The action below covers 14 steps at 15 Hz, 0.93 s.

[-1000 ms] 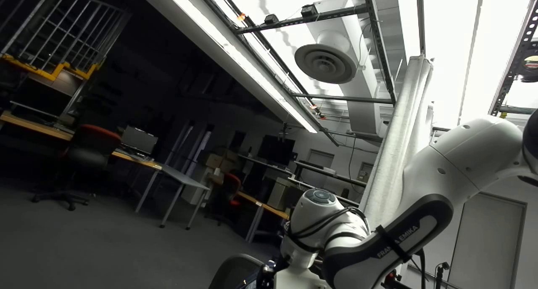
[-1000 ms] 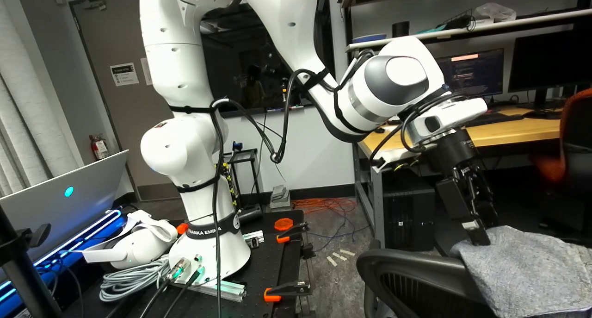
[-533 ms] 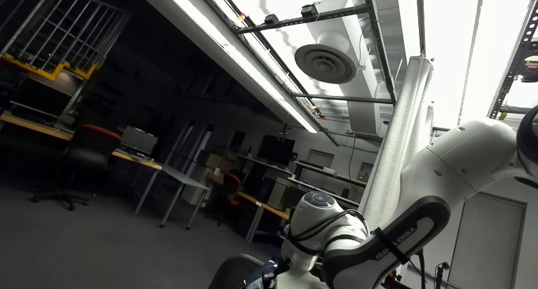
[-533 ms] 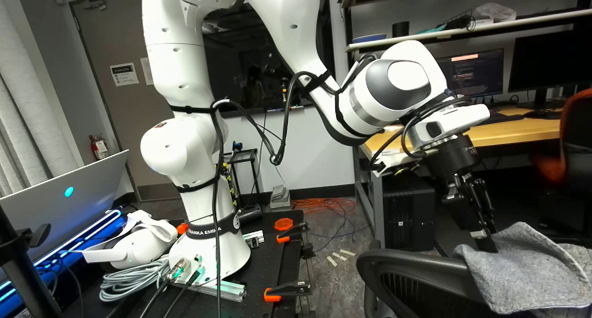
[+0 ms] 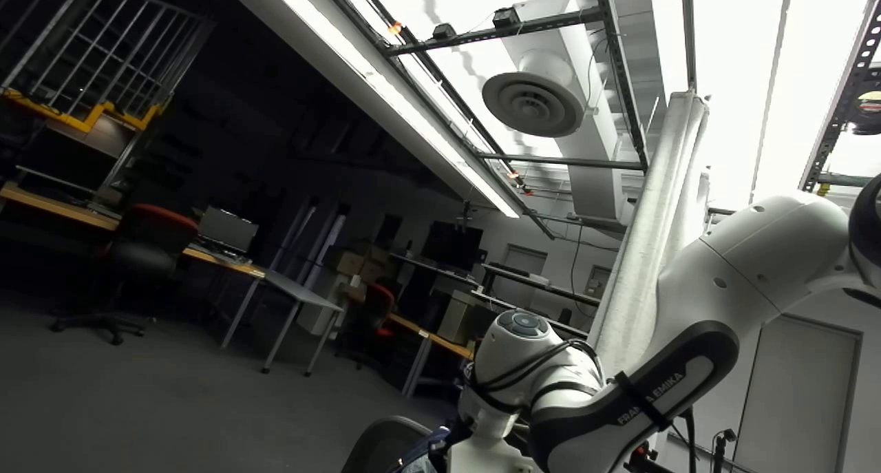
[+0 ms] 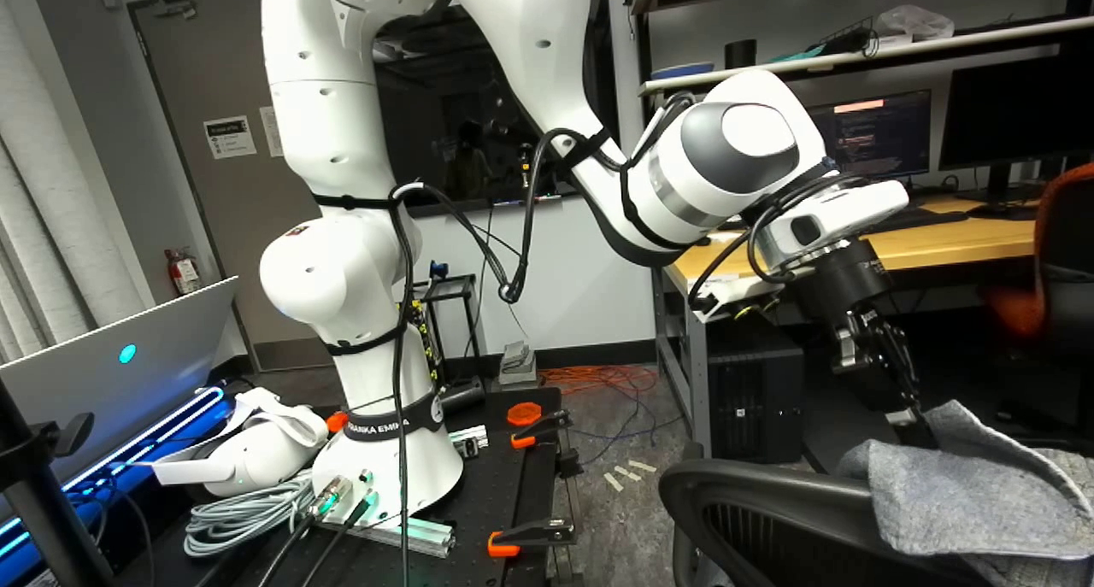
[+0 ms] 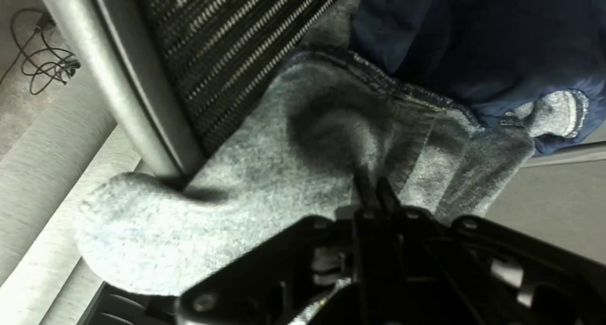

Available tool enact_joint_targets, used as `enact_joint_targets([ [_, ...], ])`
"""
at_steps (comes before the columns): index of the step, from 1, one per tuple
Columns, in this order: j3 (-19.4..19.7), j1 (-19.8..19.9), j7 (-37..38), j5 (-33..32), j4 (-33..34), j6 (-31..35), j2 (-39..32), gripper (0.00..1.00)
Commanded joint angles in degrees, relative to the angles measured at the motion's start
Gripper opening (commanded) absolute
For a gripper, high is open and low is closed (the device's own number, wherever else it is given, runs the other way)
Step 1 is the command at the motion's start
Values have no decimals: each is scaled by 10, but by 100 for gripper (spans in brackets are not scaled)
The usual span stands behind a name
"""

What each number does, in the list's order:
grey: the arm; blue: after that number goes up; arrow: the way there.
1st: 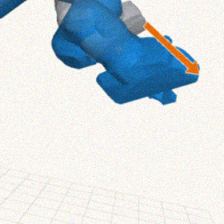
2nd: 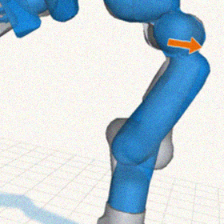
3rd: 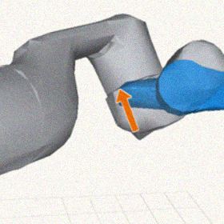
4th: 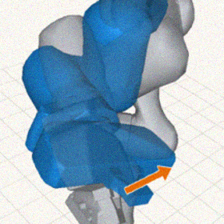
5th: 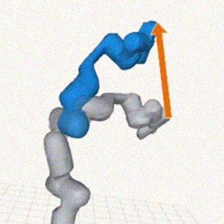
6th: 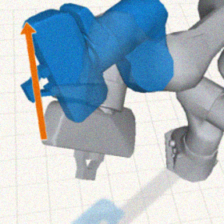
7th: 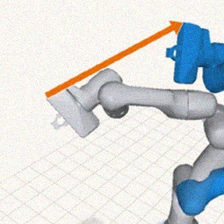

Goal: Put the denim jacket on the seat of the chair

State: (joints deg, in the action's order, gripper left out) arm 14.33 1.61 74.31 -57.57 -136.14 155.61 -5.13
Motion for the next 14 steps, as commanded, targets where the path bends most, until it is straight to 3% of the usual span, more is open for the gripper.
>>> enact_joint_targets([
  [1, -18, -22, 42, -29, -13, 26, 35, 1],
  [5, -59, -55, 45, -17, -35, 63, 81, 1],
  [11, -118, -115, -10, 102, -51, 111, 101, 1],
  [14, -128, -133, -32, 139, -55, 120, 93, 1],
])
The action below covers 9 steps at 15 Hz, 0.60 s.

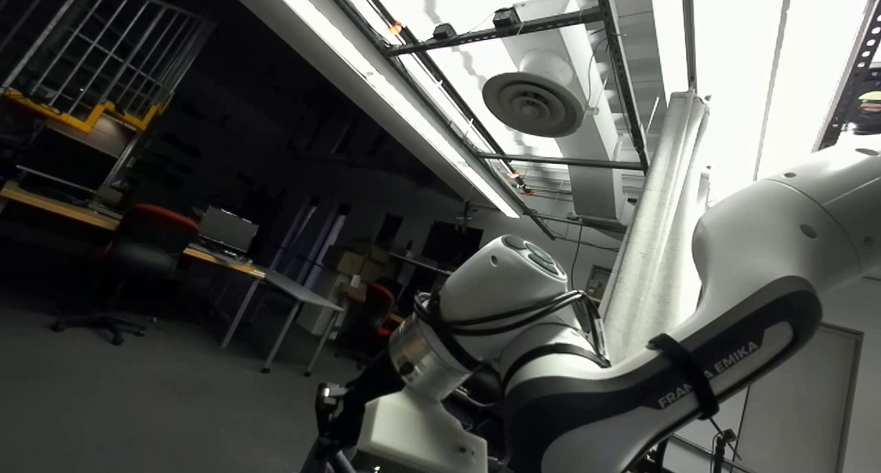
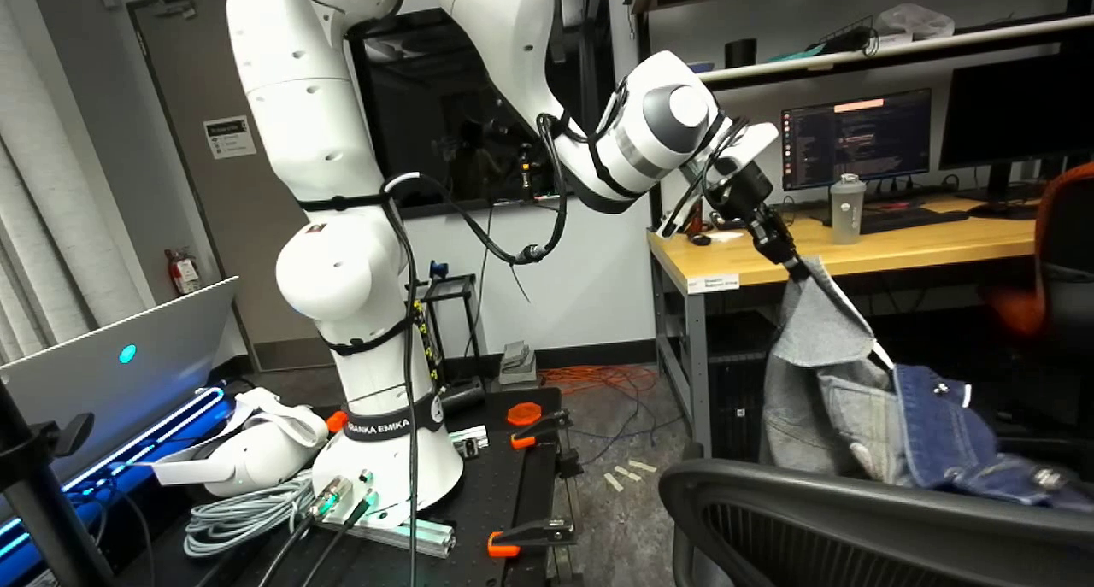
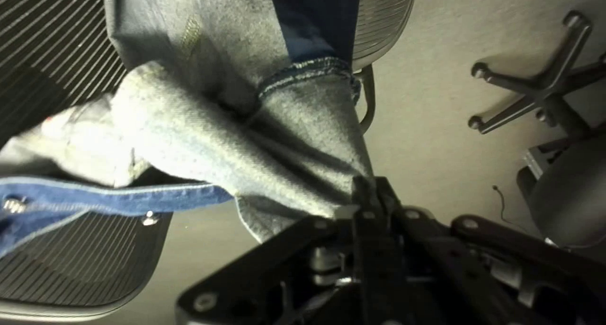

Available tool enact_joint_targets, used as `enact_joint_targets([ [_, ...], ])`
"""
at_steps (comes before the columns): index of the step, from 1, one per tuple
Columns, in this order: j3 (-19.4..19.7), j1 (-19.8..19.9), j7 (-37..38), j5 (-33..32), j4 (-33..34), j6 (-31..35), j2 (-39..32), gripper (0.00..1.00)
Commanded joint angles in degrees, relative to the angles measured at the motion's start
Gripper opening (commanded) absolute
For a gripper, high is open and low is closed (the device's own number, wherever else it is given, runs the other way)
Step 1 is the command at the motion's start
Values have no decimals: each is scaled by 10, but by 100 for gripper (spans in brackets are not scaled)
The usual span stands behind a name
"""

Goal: Put the denim jacket on the seat of the chair

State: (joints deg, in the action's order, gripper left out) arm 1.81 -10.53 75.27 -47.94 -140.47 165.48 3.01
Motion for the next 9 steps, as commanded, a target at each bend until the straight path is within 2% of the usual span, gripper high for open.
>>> enact_joint_targets([
  [1, -2, -11, -39, 36, -14, 21, 9, 1],
  [4, 9, -4, -53, 37, -22, 14, 0, 1],
  [5, 16, 1, -55, 33, -25, 11, -2, 28],
  [7, 33, 14, -64, 21, -32, 9, -4, 36],
  [9, 54, 28, -88, 21, -38, 8, -3, 51],
])
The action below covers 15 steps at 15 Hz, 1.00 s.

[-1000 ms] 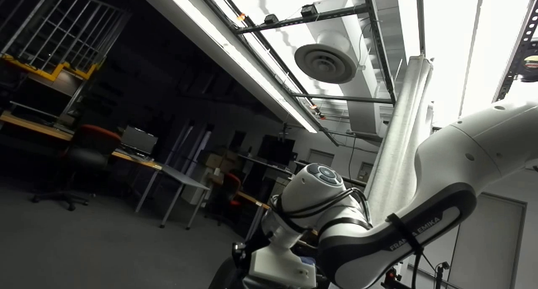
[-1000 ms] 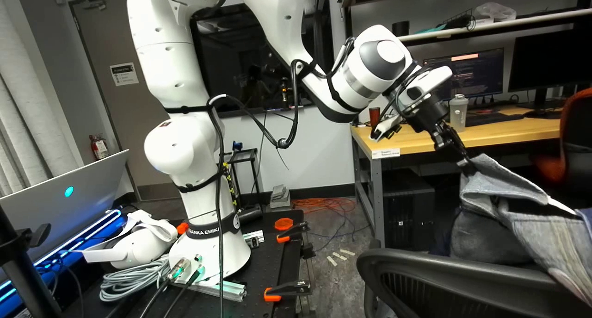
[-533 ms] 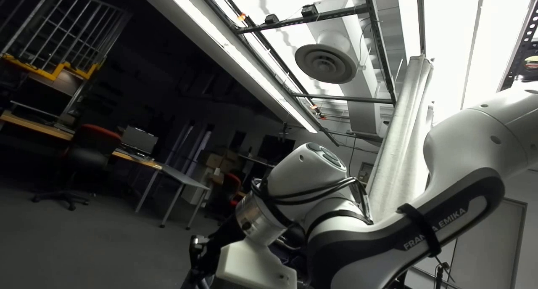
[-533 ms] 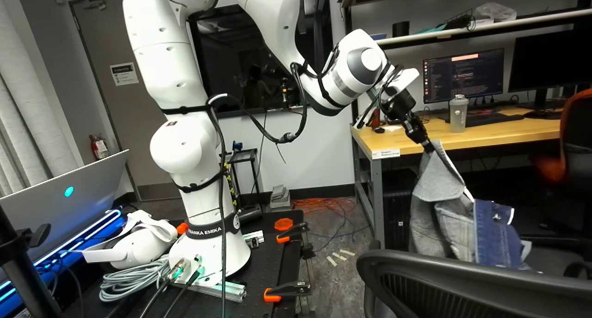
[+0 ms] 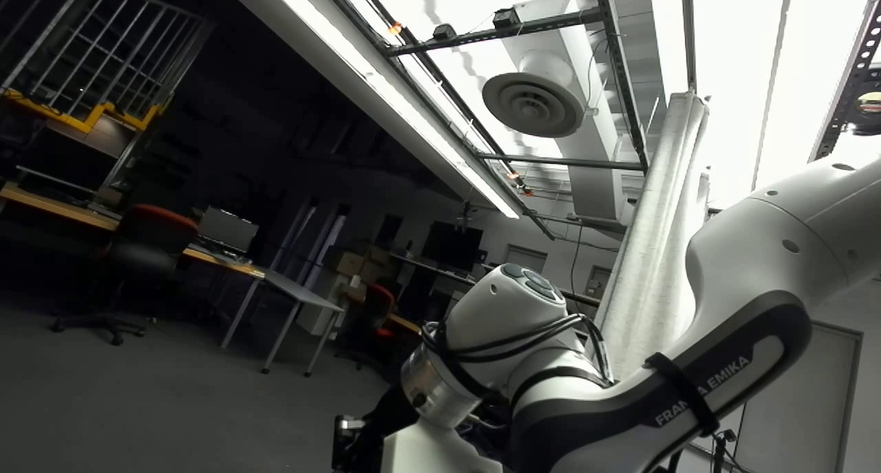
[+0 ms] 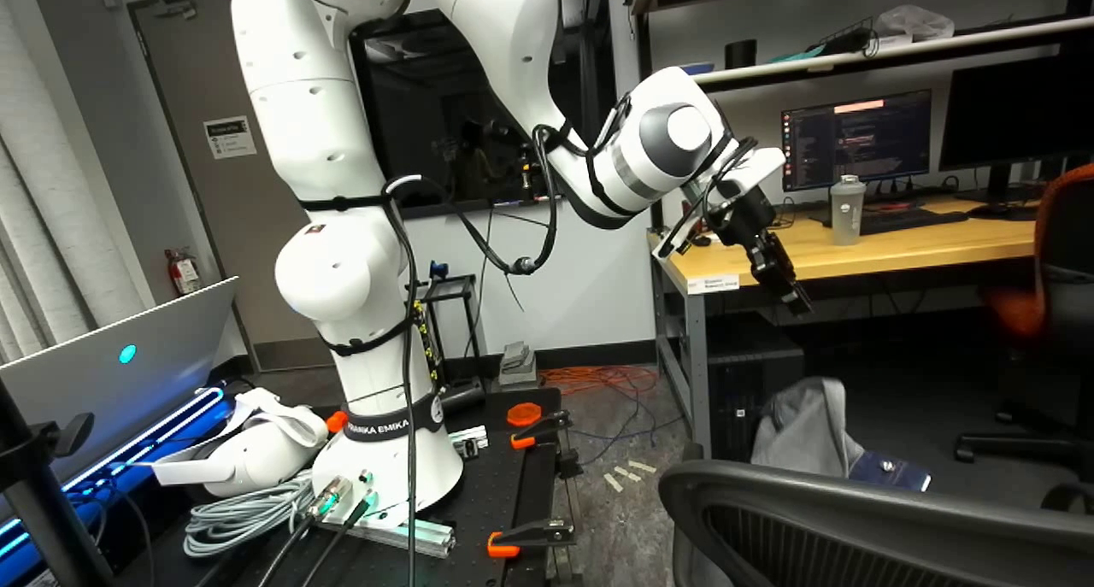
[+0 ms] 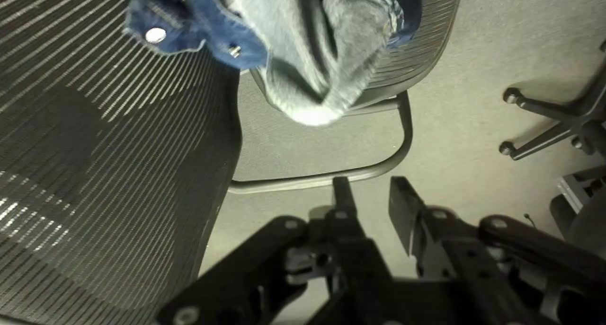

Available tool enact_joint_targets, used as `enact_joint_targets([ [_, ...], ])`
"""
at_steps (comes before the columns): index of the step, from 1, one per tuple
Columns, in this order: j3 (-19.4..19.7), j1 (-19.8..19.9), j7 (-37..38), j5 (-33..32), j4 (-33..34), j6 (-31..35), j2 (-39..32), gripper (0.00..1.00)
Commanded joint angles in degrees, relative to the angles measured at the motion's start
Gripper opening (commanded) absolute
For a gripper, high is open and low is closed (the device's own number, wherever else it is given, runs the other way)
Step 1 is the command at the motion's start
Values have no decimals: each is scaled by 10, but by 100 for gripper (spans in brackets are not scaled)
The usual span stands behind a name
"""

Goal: Put the denim jacket on the seat of the chair

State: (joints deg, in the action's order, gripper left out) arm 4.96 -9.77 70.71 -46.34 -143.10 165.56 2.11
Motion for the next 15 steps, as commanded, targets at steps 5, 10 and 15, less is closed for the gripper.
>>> enact_joint_targets([
  [5, 73, 51, -107, 20, -17, 8, 10, 89],
  [10, 105, 54, -193, 83, -26, 24, 36, 100],
  [15, 116, 41, -294, 181, -29, 16, 66, 100],
])
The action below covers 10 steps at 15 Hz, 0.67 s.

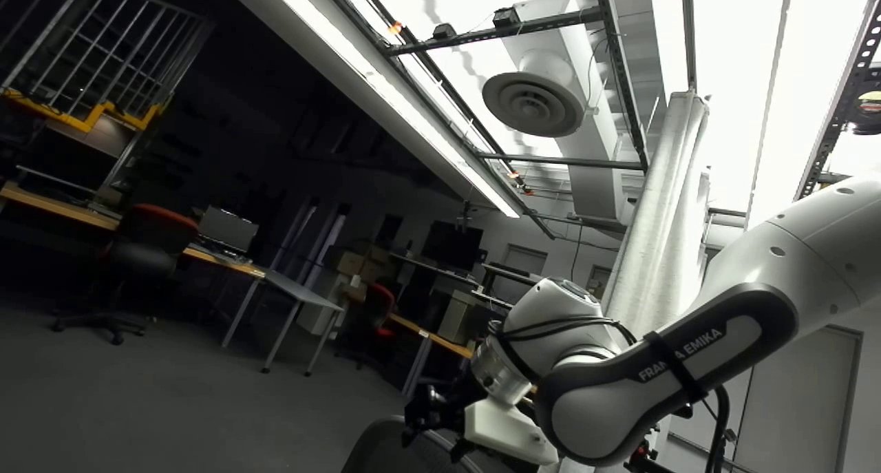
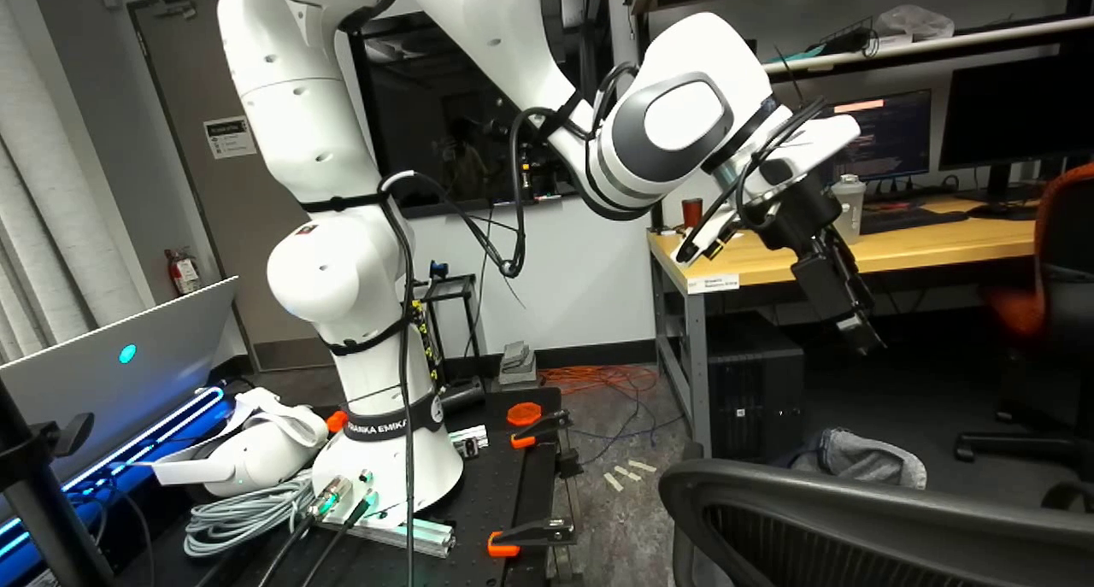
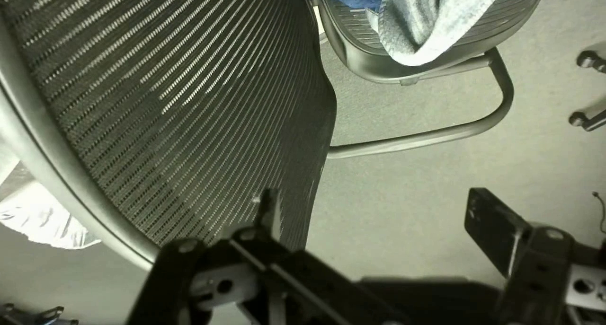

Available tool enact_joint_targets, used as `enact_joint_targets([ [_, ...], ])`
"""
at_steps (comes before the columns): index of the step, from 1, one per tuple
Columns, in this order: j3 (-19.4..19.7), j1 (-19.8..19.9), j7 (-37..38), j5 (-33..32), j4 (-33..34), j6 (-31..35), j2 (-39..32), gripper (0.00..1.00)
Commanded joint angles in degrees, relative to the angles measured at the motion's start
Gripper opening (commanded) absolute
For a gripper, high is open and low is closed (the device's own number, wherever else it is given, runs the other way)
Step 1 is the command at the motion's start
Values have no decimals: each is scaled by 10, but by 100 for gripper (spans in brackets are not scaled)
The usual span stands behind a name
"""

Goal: Put the denim jacket on the seat of the chair

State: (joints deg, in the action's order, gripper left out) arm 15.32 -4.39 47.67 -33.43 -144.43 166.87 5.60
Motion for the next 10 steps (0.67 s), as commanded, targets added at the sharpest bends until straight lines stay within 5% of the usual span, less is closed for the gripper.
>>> enact_joint_targets([
  [1, 14, -15, -79, 67, -15, 2, 36, 100],
  [2, 3, -2, -36, 32, 0, 0, 11, 100],
  [10, 5, -5, -54, 46, -3, 0, 20, 100],
])
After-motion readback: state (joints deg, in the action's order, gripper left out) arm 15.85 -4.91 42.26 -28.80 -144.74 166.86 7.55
